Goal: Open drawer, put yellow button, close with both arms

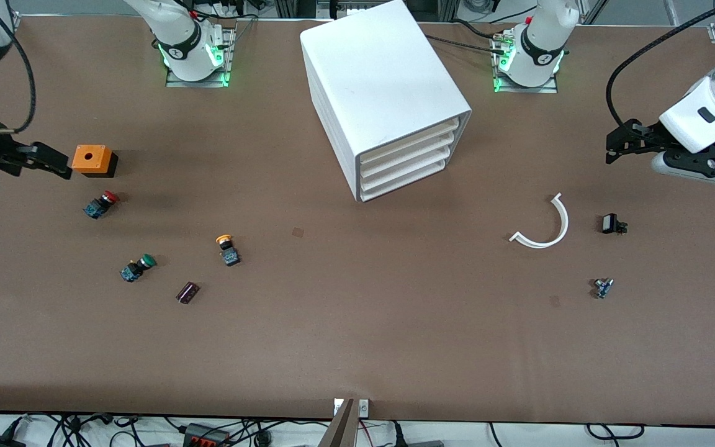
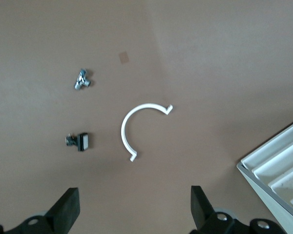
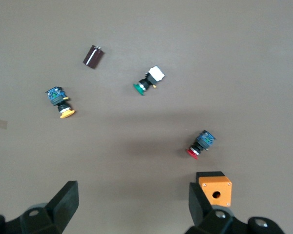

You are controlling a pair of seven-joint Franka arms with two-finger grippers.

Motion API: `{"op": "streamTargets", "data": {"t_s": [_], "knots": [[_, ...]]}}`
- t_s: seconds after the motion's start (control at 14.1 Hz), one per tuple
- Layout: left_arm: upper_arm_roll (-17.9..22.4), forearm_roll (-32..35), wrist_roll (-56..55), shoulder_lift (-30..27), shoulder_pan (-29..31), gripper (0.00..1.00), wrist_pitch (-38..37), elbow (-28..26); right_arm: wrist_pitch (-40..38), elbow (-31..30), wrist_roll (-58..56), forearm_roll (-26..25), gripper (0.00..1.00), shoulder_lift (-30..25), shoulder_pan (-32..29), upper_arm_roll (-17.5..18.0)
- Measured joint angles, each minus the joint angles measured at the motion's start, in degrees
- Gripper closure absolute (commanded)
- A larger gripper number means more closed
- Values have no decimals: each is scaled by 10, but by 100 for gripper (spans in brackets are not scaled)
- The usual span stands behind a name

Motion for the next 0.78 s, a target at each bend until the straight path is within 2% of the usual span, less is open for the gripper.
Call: {"op": "streamTargets", "data": {"t_s": [0.49,0.78], "knots": [[-51,-18,-9,35,-20,0,-133,0,79,-1,1,1,0,96,87,4],[-55,-155,-10,88,-19,0,-141,0,107,0,1,1,0,138,108,4]]}}
